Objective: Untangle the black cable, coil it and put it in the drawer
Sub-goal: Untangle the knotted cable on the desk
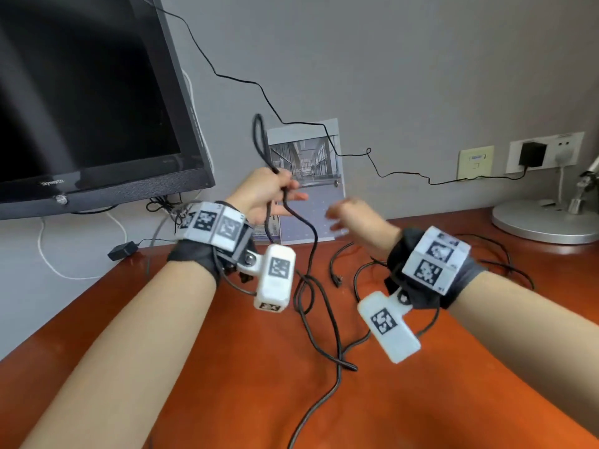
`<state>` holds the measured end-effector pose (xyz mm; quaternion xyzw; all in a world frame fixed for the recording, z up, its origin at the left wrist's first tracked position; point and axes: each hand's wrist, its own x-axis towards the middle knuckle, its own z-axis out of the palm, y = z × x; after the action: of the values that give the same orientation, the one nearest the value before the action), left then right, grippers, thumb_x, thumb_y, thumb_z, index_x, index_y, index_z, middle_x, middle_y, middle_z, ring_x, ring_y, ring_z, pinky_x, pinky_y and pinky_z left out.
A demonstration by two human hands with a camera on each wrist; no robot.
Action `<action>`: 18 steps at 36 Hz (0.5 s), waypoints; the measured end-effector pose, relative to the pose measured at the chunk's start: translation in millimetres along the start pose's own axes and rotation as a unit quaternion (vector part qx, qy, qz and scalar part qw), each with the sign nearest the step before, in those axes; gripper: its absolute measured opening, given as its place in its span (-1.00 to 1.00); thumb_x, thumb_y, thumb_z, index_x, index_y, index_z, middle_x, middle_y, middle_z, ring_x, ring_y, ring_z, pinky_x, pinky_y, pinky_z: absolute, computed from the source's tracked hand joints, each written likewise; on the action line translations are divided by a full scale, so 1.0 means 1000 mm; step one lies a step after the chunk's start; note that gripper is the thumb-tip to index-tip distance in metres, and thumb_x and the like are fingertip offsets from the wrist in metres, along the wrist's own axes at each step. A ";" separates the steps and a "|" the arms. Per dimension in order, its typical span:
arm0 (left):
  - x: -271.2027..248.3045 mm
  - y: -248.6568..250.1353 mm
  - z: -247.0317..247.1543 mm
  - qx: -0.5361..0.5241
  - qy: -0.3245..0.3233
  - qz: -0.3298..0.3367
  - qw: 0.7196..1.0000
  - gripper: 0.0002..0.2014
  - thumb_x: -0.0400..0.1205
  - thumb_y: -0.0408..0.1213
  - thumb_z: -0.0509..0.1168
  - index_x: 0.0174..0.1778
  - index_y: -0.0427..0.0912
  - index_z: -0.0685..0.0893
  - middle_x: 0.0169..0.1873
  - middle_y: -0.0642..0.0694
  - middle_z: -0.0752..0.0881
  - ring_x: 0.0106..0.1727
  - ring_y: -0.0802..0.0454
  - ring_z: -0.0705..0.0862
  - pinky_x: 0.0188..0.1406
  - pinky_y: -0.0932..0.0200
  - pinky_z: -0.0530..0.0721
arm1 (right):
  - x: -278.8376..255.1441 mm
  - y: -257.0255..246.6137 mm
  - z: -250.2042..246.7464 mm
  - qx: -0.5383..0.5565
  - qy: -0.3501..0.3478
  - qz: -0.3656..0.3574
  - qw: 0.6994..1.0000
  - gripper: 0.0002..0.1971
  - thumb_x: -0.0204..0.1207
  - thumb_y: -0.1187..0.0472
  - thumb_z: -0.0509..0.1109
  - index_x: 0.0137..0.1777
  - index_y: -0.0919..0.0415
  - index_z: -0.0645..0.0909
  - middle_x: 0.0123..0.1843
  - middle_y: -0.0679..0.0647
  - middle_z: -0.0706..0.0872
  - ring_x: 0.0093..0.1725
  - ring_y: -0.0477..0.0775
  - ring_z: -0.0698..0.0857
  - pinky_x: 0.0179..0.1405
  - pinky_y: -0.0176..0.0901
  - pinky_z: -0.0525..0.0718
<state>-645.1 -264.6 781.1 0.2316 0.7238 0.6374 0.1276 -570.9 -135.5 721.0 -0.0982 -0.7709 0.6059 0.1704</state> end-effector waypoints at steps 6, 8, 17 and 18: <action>0.005 0.007 -0.028 -0.125 0.091 0.005 0.988 -0.79 0.78 -0.37 0.00 -0.16 -0.12 0.38 -0.35 0.02 0.53 -0.43 0.14 0.73 -0.25 -0.20 0.65 | -0.023 0.030 0.029 -0.247 -0.238 0.027 0.939 -0.73 0.69 0.10 0.22 0.14 0.34 0.52 -0.10 0.17 0.74 -0.42 -0.08 0.68 -0.41 -0.30 0.69; 0.007 0.005 -0.042 -0.162 0.125 -0.002 0.979 -0.79 0.78 -0.40 -0.01 -0.16 -0.12 0.37 -0.36 0.02 0.54 -0.41 0.10 0.73 -0.16 -0.34 0.61 | -0.027 0.030 0.029 -0.248 -0.245 0.012 0.937 -0.82 0.72 0.19 0.14 -0.02 0.30 0.48 -0.25 0.14 0.75 -0.63 -0.13 0.60 -0.56 -0.32 0.64; 0.003 -0.021 -0.104 -0.139 0.262 -0.036 0.954 -0.68 0.74 -0.43 -0.07 -0.32 -0.13 0.34 -0.47 -0.01 0.38 -0.68 0.21 0.33 -0.52 0.14 0.61 | 0.011 0.036 -0.002 -0.102 0.035 -0.053 0.993 -0.65 0.70 0.34 0.10 -0.35 0.13 0.45 -0.58 -0.08 0.58 -0.71 -0.22 0.43 -0.68 -0.46 0.33; 0.002 -0.026 -0.109 -0.133 0.279 -0.043 0.950 -0.69 0.74 -0.39 -0.06 -0.33 -0.11 0.33 -0.42 -0.02 0.38 -0.59 0.16 0.38 -0.50 0.18 0.53 | 0.015 0.038 -0.010 -0.067 0.058 -0.052 0.995 -0.62 0.69 0.36 0.10 -0.38 0.15 0.44 -0.66 -0.07 0.59 -0.72 -0.25 0.43 -0.62 -0.43 0.37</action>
<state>-703.6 -359.7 773.0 -0.0065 0.6486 0.7608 -0.0225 -583.4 -112.0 688.9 -0.1043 -0.8028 0.5363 0.2387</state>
